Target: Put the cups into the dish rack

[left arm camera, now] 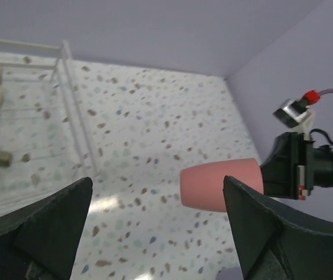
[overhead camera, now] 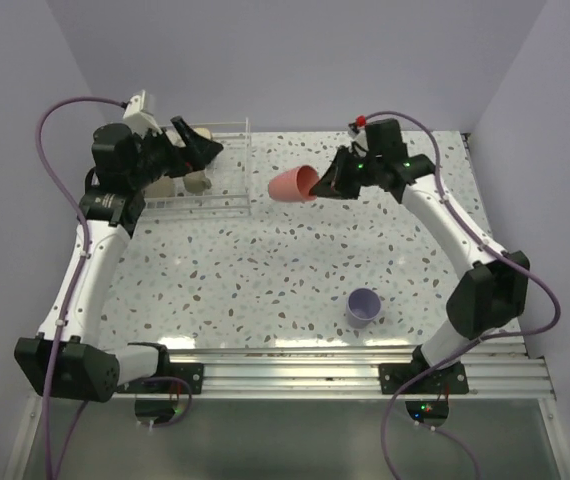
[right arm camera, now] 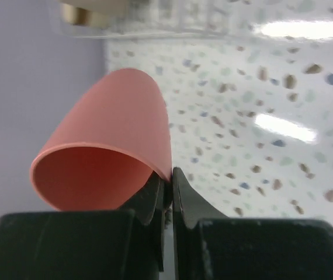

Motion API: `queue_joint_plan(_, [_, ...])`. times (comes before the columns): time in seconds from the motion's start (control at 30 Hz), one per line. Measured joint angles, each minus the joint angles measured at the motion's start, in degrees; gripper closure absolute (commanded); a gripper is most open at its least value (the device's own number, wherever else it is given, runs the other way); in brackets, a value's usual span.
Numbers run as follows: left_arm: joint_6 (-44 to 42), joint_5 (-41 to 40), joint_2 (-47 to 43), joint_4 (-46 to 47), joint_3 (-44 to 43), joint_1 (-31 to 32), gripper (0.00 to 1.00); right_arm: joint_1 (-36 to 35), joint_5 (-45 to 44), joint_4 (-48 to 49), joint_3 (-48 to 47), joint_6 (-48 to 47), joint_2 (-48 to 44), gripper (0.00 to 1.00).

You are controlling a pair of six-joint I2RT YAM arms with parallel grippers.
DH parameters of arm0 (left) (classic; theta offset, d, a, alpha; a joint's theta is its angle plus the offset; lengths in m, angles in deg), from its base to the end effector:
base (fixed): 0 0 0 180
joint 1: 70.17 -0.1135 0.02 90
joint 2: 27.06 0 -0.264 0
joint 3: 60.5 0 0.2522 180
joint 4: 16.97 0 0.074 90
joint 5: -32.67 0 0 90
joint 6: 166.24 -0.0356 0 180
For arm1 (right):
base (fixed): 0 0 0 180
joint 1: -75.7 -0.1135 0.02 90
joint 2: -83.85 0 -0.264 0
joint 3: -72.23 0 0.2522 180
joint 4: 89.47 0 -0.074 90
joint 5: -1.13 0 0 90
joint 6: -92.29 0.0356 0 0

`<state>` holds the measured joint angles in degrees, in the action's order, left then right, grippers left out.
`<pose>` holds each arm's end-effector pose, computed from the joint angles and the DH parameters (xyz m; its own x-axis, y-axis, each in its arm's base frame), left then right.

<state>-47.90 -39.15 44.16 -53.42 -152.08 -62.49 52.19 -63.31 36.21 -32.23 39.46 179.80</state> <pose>0.2711 -0.0478 0.4213 -0.4430 -0.3953 -0.8046 0.2429 0.8110 -0.5322 0.3339 0.1620 0.3373 -0.9080 0.1994 -0.3685 -0.1093 0.7364 0.6677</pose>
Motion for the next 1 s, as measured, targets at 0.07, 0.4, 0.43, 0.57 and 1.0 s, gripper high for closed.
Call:
queue_joint_plan(0.07, [7.91,10.32,0.02,13.84,5.57,-4.48,0.03,3.32,6.01,10.93,3.98,9.6,-3.98,1.0])
queue_joint_plan(0.4, [59.3,31.63,17.55,83.17,16.87,-7.28,0.0,4.33,17.97,66.51,7.41,54.38,-1.57,1.0])
queue_joint_plan(0.43, [61.26,31.95,18.45,85.46,16.83,-7.08,0.0,4.33,18.01,69.48,7.39,57.0,-0.9,1.0])
queue_joint_plan(0.57, [65.81,32.39,20.06,90.84,15.45,-5.33,0.0,4.0,18.01,74.97,7.34,61.81,0.79,1.0])
queue_joint_plan(1.0, [67.25,30.71,20.24,95.95,12.37,-3.78,0.0,-0.5,19.21,75.89,4.92,62.66,5.4,1.0])
